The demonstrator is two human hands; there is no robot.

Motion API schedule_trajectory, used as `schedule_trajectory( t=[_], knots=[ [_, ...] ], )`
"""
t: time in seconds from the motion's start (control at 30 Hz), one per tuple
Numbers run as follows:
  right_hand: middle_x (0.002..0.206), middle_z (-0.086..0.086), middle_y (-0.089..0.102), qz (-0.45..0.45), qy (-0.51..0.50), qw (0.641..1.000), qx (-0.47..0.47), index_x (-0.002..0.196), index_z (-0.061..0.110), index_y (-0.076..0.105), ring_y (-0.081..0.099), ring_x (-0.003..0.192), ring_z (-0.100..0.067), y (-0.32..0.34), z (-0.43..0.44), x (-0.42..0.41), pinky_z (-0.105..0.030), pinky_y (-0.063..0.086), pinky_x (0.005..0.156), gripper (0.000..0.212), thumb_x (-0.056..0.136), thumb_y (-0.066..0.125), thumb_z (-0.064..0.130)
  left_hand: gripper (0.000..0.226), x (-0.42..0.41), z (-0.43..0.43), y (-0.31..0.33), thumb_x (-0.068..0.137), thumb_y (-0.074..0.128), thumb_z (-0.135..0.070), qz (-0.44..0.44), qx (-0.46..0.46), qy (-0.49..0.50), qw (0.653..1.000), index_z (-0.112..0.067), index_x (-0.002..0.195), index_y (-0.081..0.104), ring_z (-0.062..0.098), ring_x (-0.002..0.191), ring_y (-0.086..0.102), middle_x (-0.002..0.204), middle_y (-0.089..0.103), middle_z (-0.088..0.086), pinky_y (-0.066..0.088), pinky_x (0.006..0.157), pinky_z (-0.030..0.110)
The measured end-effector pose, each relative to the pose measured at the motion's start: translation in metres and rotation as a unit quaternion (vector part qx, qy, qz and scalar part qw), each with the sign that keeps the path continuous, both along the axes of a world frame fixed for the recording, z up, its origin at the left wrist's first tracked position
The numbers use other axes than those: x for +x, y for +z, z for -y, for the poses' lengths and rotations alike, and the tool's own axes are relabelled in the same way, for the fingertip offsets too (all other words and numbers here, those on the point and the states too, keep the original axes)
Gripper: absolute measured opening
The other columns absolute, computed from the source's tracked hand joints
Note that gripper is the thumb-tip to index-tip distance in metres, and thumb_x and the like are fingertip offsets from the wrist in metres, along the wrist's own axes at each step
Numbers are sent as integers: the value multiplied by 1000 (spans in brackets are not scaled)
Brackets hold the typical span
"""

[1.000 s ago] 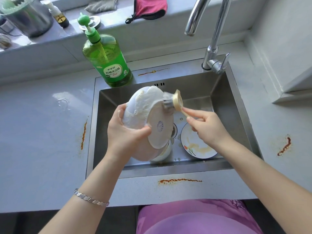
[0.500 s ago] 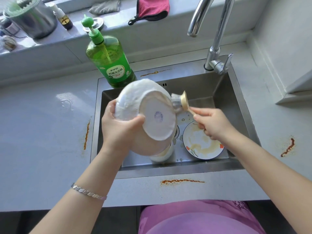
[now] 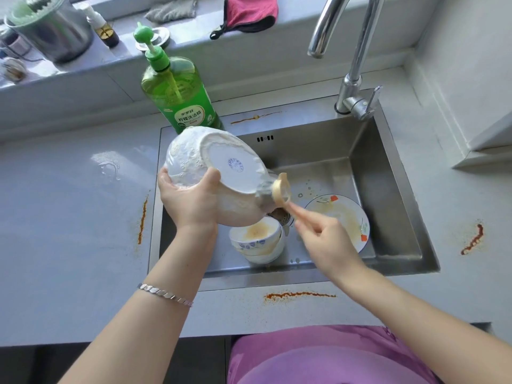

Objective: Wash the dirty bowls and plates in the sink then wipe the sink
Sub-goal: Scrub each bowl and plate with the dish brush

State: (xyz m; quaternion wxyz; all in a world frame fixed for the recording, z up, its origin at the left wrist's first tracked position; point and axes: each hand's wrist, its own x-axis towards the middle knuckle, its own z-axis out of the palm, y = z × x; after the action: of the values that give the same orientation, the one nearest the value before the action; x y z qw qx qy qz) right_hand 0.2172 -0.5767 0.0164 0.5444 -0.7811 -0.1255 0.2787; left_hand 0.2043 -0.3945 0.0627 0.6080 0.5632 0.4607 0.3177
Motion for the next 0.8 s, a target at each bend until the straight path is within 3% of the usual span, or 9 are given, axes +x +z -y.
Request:
schedule_trajectory(
  t=[0.1,0.2,0.3,0.4,0.47,0.53,0.67,0.77,0.8],
  knots=[
    [92,3,73,59,56,997,10,110,59,52,67,87,-17,4,4,-20,-33,55,77,48,94,49,14,76,1,-1,2,56,68,-12,2,-9,6,1000,-10,128,45,17,83,65,108,65,9,55,81,36],
    [88,35,62,13,-1,1000,-3,119,47,52,64,91,-2,-10,4,5,-9,45,73,40,95,48,14,59,-2,0,0,67,71,-2,-4,-26,3,1000,-19,116,45,12,80,64,100,64,0,55,79,30],
    [96,29,57,-11,1,1000,26,124,36,51,58,79,16,-4,8,0,1,38,65,39,95,47,10,54,-3,3,0,74,67,2,-2,-35,17,999,-19,119,46,13,84,64,105,64,2,54,79,27],
    [102,36,57,15,52,998,35,110,53,50,52,92,24,3,11,-14,-1,38,82,46,94,49,10,61,-2,1,2,75,66,2,3,-54,32,998,-15,129,43,14,87,64,107,63,2,54,80,28],
    [97,36,60,4,17,1000,17,106,56,49,58,94,14,0,12,-2,-8,41,86,46,95,49,12,57,-3,2,1,76,66,1,-2,-66,32,997,-18,125,44,13,86,64,101,62,-2,55,80,29],
    [107,18,68,17,-10,1000,-12,106,58,49,63,97,-4,-4,14,3,-20,49,88,45,95,48,15,53,-5,3,0,77,66,0,-8,-74,30,997,-21,121,45,11,82,63,98,62,-3,54,77,27],
    [107,-2,70,50,68,996,1,102,67,52,64,98,-22,6,17,-18,-40,51,89,53,94,51,14,53,-5,3,0,77,65,1,-9,-83,35,996,-21,119,44,10,78,62,96,61,-3,55,70,23],
    [76,34,65,36,25,999,-19,111,54,53,59,64,9,6,21,5,-10,47,63,46,94,50,12,51,-8,7,-2,77,65,2,-19,-77,10,997,-19,119,45,9,78,62,94,61,-4,54,69,22],
    [73,41,59,36,3,999,-29,113,50,53,56,67,17,5,23,13,-6,44,66,43,94,50,12,51,-9,9,-2,77,65,2,-21,-75,-2,997,-18,120,46,10,79,62,95,61,-3,54,70,23]
  ],
)
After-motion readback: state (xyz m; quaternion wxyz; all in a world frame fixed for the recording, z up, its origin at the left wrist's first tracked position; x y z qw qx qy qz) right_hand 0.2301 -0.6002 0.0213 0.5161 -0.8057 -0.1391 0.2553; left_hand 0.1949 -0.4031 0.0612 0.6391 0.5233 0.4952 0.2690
